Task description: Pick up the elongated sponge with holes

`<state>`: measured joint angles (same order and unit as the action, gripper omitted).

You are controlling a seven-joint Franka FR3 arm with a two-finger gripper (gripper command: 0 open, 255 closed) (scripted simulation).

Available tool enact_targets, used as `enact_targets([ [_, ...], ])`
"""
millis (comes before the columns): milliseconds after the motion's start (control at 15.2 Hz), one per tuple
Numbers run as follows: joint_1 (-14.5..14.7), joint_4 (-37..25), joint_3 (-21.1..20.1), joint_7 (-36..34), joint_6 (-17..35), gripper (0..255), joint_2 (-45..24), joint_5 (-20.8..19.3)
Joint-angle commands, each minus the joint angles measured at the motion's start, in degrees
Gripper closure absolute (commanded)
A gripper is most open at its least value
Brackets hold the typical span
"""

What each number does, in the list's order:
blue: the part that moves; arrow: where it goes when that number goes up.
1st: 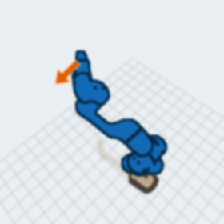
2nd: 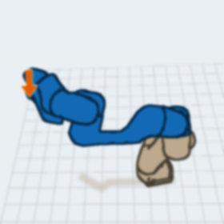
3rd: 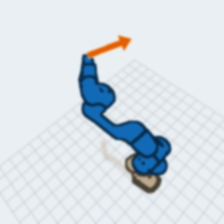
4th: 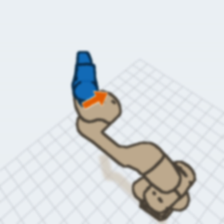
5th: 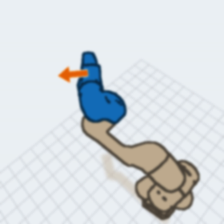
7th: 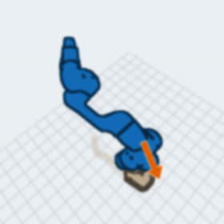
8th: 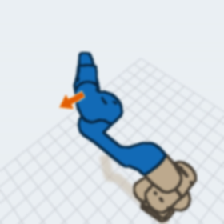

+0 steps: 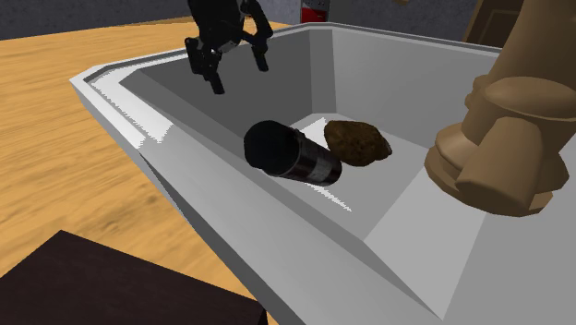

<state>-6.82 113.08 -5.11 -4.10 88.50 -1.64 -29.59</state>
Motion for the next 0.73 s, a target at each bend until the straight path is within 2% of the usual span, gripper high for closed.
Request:
enact_targets([
  [0,-0.35,-3.34,0.47,-0.69,-1.2,0,-5.03,-3.23],
  [660,-0.39,-25.82,5.7,0.2,-9.66,0,-30.93,-16.95],
])
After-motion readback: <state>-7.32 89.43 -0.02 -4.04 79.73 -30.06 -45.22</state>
